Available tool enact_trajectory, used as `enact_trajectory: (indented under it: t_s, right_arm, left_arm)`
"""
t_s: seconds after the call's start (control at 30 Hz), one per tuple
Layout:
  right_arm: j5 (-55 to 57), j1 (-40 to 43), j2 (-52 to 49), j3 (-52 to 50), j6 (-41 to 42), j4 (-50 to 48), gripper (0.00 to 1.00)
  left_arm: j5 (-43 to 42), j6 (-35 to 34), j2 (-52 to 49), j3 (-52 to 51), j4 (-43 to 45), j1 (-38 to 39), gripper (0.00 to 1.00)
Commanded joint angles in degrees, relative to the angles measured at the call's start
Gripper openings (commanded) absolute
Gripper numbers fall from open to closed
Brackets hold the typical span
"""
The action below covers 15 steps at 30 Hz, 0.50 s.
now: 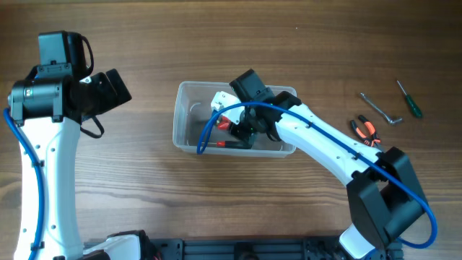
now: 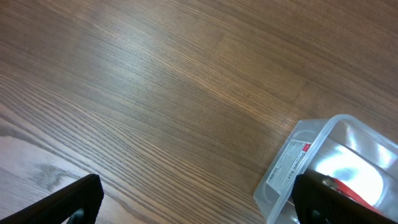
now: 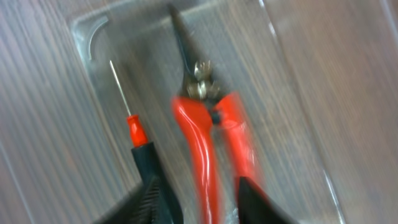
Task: Pack container
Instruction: 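Lower the shears into the container and release with the right gripper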
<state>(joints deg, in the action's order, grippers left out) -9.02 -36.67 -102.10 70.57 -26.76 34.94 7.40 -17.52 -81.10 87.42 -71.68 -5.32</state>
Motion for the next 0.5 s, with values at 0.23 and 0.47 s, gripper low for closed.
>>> enact_trajectory:
  t_s: [0.23, 0.47]
  right_arm:
    - [26.86, 2.54, 8.44, 8.44, 31.36, 4.42, 0.74]
    - [18.51, 22.67, 23.04, 9.49, 41.38, 16.83, 0.82]
  left_arm:
    - [-0.46, -0.94, -0.33, -0.09, 0.02, -0.33, 1.00]
    - [-0.46, -0.94, -0.33, -0.09, 0.04, -0.33, 1.00]
